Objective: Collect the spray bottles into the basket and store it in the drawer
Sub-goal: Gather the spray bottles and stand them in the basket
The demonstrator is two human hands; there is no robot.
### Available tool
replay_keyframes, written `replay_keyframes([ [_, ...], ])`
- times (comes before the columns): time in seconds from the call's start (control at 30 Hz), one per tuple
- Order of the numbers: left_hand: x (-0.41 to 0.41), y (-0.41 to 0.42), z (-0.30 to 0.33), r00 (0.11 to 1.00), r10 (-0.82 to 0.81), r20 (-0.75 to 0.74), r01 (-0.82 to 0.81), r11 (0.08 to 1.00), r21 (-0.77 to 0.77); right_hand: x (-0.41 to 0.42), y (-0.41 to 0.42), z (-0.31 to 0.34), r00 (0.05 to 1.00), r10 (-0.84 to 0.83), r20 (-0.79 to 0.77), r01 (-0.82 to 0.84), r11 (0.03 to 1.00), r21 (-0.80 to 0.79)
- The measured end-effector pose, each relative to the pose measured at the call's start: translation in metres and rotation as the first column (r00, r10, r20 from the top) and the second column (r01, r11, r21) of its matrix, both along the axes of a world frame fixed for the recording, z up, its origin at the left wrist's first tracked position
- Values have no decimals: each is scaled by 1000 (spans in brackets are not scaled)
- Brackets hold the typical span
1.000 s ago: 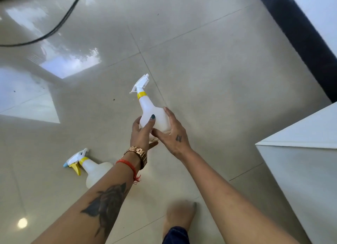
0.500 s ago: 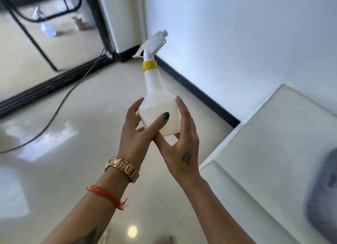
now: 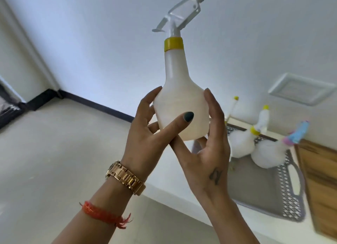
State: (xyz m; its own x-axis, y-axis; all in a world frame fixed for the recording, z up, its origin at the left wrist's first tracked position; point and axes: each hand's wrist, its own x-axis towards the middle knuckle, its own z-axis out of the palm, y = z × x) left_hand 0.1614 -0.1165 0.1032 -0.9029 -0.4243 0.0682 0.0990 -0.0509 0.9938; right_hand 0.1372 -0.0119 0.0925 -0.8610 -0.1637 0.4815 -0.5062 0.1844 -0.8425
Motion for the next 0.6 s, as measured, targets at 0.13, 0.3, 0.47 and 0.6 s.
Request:
replay_keyframes([
  [0.13, -11, 49, 4, 991, -132, -7, 132, 991, 18, 3, 57, 8, 996, -33, 85, 38, 997, -60],
  [0.3, -19, 98, 4, 955, -297, -12, 297, 954, 33, 11, 122, 13, 986, -18, 164, 50, 979, -197],
  [0.47, -23, 140, -1, 879, -477, -25, 478, 878, 41, 7, 184, 22, 943, -123, 308, 207, 944, -258],
  [0.6, -27, 166, -14, 793, -610, 15, 609, 793, 33, -7, 226, 34, 928, -69, 365, 130, 981, -147],
])
